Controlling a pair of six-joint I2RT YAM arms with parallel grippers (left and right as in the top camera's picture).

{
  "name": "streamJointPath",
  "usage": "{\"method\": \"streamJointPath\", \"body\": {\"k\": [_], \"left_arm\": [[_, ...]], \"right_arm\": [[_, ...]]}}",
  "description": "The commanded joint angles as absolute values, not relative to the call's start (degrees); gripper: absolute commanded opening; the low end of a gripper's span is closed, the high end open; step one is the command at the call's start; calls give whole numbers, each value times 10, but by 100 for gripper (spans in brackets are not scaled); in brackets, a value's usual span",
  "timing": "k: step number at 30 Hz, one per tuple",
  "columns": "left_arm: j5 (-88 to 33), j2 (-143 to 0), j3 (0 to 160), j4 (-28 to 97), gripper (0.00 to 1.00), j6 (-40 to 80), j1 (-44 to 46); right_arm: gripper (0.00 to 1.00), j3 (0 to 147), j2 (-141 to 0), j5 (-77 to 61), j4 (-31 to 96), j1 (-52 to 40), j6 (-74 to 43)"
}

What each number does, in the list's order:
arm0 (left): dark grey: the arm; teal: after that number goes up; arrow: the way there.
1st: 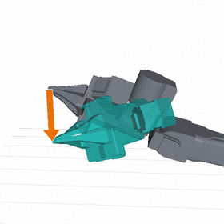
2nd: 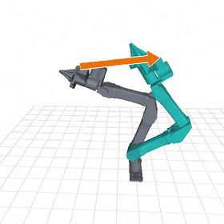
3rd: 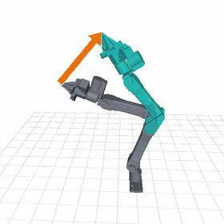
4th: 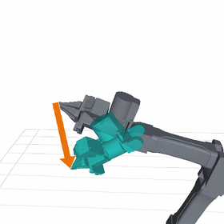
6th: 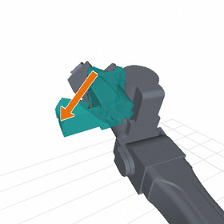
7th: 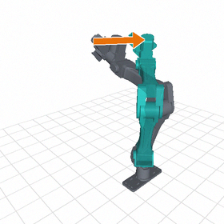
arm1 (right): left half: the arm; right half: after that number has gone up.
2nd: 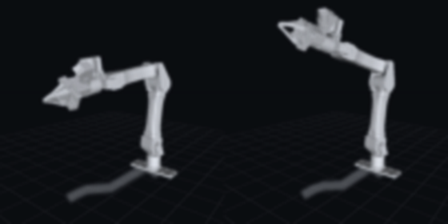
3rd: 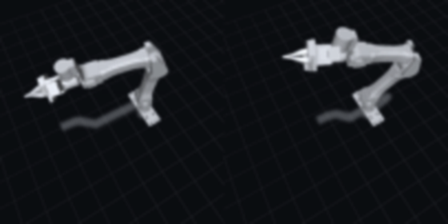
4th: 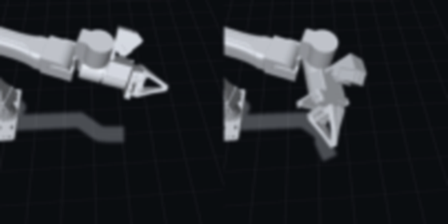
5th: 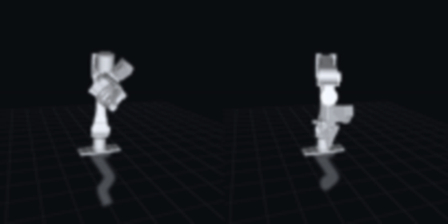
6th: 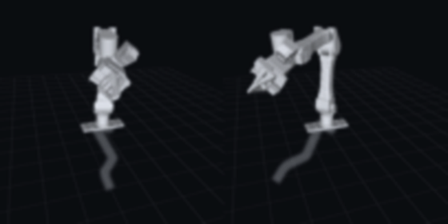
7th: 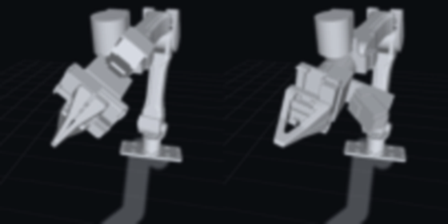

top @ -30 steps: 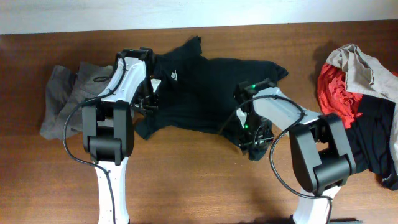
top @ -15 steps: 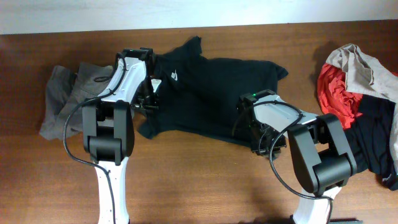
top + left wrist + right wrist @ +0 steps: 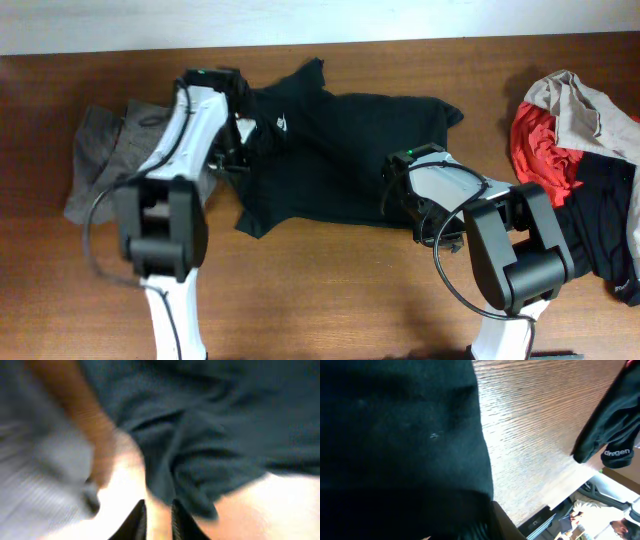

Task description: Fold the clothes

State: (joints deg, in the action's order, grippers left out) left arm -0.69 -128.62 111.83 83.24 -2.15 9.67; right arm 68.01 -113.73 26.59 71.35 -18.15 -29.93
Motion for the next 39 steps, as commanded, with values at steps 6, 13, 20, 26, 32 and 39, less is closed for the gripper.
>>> {"method": "streamJointPath", "body": {"k": [6, 13, 20, 26, 32, 39], "left_arm": [[36, -1061, 1119, 869, 23, -10, 97], [205, -979, 1056, 905, 21, 111, 97], [289, -854, 969, 874, 22, 184, 97], [170, -709, 773, 641, 56, 143, 97], [36, -700, 589, 460, 77, 65, 97], [-24, -748, 562, 431, 78, 12, 97]], "right_arm": [[19, 676, -1129, 292, 718, -179, -311], [20, 676, -1129, 292, 722, -179, -311], [20, 676, -1129, 289, 722, -179, -311], [20, 676, -1129, 251, 699, -179, -289], [21, 676, -1127, 105, 632, -179, -181], [38, 677, -1075, 32, 621, -179, -139]]}}
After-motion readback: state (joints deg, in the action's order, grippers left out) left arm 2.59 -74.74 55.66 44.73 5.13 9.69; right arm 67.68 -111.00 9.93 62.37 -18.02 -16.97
